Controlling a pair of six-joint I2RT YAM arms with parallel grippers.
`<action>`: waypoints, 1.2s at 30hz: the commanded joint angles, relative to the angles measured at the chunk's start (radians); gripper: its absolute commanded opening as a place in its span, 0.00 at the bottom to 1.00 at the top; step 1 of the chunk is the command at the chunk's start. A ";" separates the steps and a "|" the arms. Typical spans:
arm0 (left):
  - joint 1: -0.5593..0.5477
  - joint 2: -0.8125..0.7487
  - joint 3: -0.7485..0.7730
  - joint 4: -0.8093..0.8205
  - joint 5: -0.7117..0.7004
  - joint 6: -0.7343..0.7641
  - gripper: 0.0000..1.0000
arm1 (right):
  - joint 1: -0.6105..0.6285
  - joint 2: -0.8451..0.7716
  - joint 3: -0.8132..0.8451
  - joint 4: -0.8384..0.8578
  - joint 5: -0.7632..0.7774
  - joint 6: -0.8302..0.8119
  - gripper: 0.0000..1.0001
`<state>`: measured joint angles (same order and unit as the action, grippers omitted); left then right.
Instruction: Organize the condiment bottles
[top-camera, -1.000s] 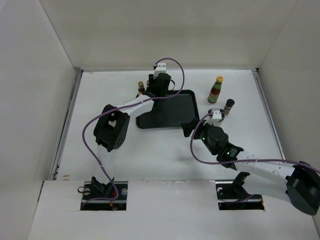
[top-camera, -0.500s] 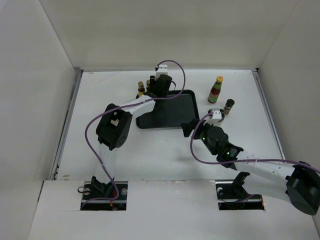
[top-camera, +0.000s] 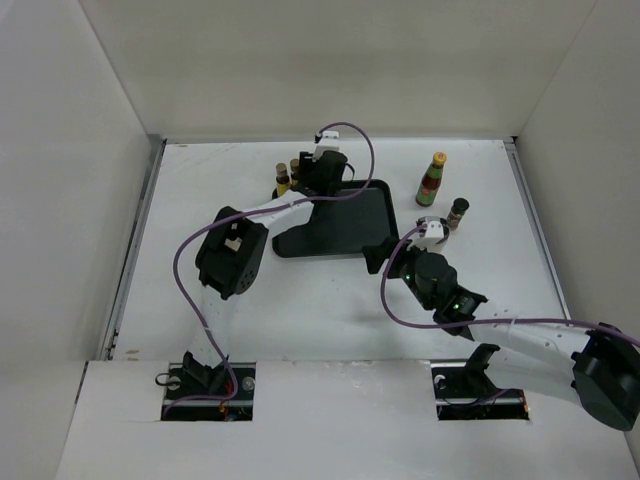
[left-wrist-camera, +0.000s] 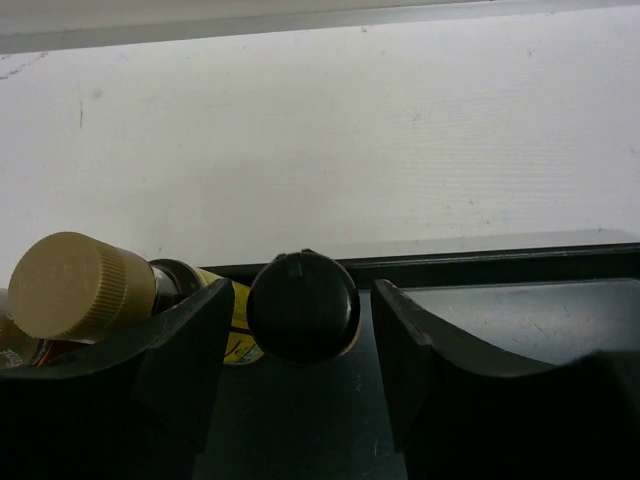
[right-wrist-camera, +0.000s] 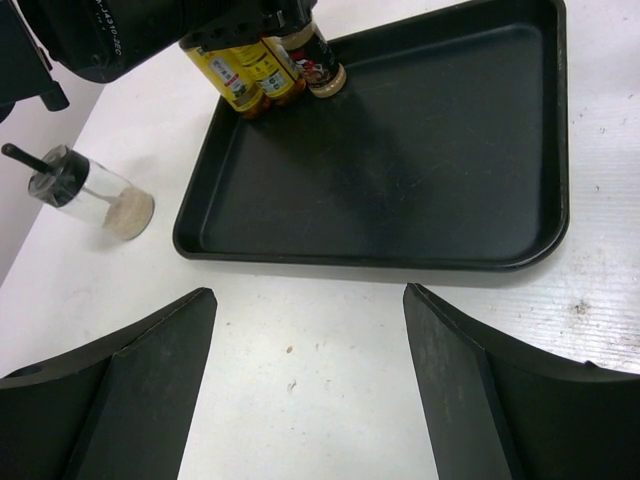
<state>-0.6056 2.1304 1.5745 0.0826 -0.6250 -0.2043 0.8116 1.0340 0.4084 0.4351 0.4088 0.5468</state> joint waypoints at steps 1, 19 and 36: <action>-0.009 -0.018 0.036 0.034 -0.035 0.025 0.58 | -0.007 -0.023 0.000 0.054 -0.008 0.007 0.82; -0.101 -0.282 -0.051 0.085 0.005 0.013 0.55 | -0.004 -0.055 0.004 0.037 0.008 0.001 0.63; -0.137 -0.944 -0.879 0.331 0.024 -0.246 0.14 | -0.076 -0.046 0.303 -0.254 0.132 -0.076 0.18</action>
<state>-0.7162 1.3273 0.8379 0.2943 -0.6163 -0.3382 0.7906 0.9657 0.5850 0.2592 0.4561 0.5224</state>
